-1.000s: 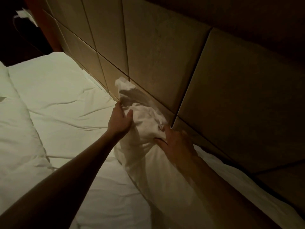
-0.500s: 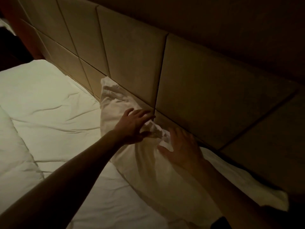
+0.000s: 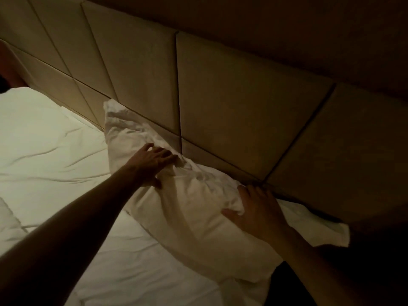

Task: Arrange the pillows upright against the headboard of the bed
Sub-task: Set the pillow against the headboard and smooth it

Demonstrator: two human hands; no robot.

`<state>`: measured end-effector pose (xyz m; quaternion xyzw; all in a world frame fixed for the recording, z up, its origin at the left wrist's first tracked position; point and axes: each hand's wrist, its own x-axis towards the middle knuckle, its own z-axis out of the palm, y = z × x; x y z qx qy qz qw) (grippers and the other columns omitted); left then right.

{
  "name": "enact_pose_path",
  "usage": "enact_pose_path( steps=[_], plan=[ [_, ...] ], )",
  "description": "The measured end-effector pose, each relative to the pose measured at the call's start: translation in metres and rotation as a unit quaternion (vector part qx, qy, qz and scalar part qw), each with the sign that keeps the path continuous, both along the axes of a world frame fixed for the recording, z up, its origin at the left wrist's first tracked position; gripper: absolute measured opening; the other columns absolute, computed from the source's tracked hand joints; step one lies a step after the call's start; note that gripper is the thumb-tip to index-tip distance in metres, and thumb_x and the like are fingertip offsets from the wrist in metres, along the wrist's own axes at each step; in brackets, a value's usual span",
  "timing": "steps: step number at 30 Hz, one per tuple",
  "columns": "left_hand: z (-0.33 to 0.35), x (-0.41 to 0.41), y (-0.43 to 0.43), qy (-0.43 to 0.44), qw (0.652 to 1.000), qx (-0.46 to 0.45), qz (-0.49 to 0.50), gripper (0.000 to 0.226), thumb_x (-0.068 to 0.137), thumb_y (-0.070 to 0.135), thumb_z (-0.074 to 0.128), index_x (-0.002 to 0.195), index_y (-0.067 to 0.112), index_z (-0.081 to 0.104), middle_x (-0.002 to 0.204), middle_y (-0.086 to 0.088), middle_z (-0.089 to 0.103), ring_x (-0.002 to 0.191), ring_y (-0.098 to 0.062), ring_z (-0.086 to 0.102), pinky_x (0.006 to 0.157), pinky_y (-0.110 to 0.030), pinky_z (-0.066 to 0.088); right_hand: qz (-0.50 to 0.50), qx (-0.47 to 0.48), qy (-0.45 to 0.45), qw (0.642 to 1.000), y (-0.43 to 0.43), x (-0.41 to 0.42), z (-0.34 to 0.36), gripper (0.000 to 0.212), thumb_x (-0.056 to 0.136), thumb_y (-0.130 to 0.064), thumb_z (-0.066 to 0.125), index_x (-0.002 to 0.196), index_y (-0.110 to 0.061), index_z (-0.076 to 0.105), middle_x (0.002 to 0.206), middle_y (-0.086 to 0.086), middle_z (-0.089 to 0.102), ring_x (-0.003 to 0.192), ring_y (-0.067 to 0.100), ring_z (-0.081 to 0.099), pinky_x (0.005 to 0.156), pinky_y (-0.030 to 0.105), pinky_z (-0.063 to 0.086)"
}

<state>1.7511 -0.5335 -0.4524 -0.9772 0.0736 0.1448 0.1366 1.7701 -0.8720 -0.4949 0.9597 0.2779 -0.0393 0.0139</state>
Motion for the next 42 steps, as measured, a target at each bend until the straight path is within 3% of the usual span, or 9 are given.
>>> enact_pose_path(
  steps=[4, 9, 15, 18, 22, 28, 32, 37, 42],
  plan=[
    [-0.004, 0.008, 0.003, -0.014, 1.0, -0.017, -0.001, 0.085, 0.078, 0.053, 0.075, 0.148, 0.047, 0.027, 0.158, 0.009, 0.029, 0.146, -0.02, 0.028, 0.119, -0.046, 0.019, 0.006, 0.009, -0.022, 1.0, 0.001, 0.007, -0.012, 0.089, 0.08, -0.086, 0.028, 0.135, -0.019, 0.051, 0.125, 0.006, 0.059, 0.111, 0.027, 0.054, 0.094, 0.045, 0.042],
    [-0.017, 0.007, 0.004, -0.046, 0.998, -0.033, 0.017, 0.049, 0.098, 0.046, 0.051, 0.146, 0.047, 0.04, 0.158, 0.008, 0.034, 0.143, -0.018, 0.033, 0.114, -0.041, 0.025, 0.018, 0.037, -0.041, 0.998, 0.003, 0.013, -0.029, 0.085, 0.082, -0.085, 0.03, 0.123, -0.017, 0.059, 0.111, 0.006, 0.065, 0.099, 0.028, 0.06, 0.085, 0.046, 0.048],
    [-0.03, 0.0, 0.008, -0.076, 0.996, -0.041, 0.032, 0.047, 0.098, 0.026, 0.048, 0.142, 0.044, 0.047, 0.147, 0.012, 0.049, 0.135, -0.014, 0.044, 0.105, -0.038, 0.032, 0.027, 0.05, -0.047, 0.997, 0.009, 0.015, -0.036, 0.079, 0.082, -0.083, 0.034, 0.106, -0.013, 0.063, 0.091, 0.004, 0.066, 0.081, 0.024, 0.063, 0.069, 0.039, 0.049],
    [-0.023, -0.003, 0.006, -0.079, 0.994, -0.06, 0.044, 0.044, 0.096, 0.021, 0.052, 0.137, 0.036, 0.057, 0.142, 0.01, 0.057, 0.132, -0.012, 0.05, 0.108, -0.034, 0.033, 0.031, 0.054, -0.031, 0.998, 0.015, 0.013, -0.028, 0.089, 0.08, -0.087, 0.017, 0.097, -0.013, 0.062, 0.084, 0.003, 0.065, 0.074, 0.022, 0.063, 0.062, 0.033, 0.043],
    [-0.015, -0.016, 0.013, -0.102, 0.988, -0.103, 0.055, 0.04, 0.086, 0.012, 0.059, 0.123, 0.023, 0.07, 0.122, -0.001, 0.071, 0.115, -0.022, 0.064, 0.102, -0.035, 0.043, 0.033, 0.071, -0.02, 0.997, 0.017, 0.008, -0.015, 0.09, 0.075, -0.086, 0.012, 0.102, -0.013, 0.057, 0.091, 0.003, 0.064, 0.083, 0.021, 0.062, 0.067, 0.032, 0.036],
    [0.012, -0.04, 0.028, -0.149, 0.98, -0.125, 0.03, 0.038, 0.06, 0.012, 0.058, 0.092, 0.013, 0.08, 0.079, -0.007, 0.076, 0.071, -0.028, 0.074, 0.068, -0.037, 0.059, 0.054, 0.104, -0.024, 0.993, 0.025, -0.004, 0.001, 0.078, 0.079, -0.08, 0.025, 0.097, -0.011, 0.057, 0.082, 0.005, 0.065, 0.073, 0.023, 0.064, 0.062, 0.03, 0.036],
    [0.037, -0.051, 0.032, -0.153, 0.979, -0.127, 0.053, 0.037, 0.066, 0.0, 0.074, 0.101, 0.013, 0.079, 0.089, -0.009, 0.077, 0.081, -0.029, 0.074, 0.074, -0.038, 0.059, 0.062, 0.121, -0.034, 0.99, 0.035, -0.012, 0.017, 0.078, 0.082, -0.078, 0.03, 0.1, -0.008, 0.059, 0.083, 0.007, 0.066, 0.074, 0.024, 0.066, 0.063, 0.031, 0.039],
    [0.061, -0.061, 0.041, -0.148, 0.979, -0.114, 0.088, 0.046, 0.084, 0.004, 0.065, 0.128, 0.016, 0.069, 0.119, -0.008, 0.072, 0.109, -0.027, 0.068, 0.092, -0.035, 0.052, 0.057, 0.125, -0.003, 0.99, 0.05, -0.019, 0.033, 0.076, 0.08, -0.082, 0.023, 0.106, -0.015, 0.05, 0.1, 0.004, 0.064, 0.093, 0.023, 0.062, 0.078, 0.035, 0.042],
    [0.075, -0.072, 0.051, -0.128, 0.978, -0.105, 0.124, 0.049, 0.089, 0.006, 0.061, 0.135, 0.021, 0.063, 0.128, -0.005, 0.068, 0.117, -0.024, 0.064, 0.098, -0.033, 0.05, 0.061, 0.146, 0.014, 0.987, 0.066, -0.026, 0.041, 0.056, 0.087, -0.072, 0.044, 0.101, -0.018, 0.046, 0.1, 0.004, 0.064, 0.095, 0.023, 0.062, 0.08, 0.035, 0.042]
  ],
)
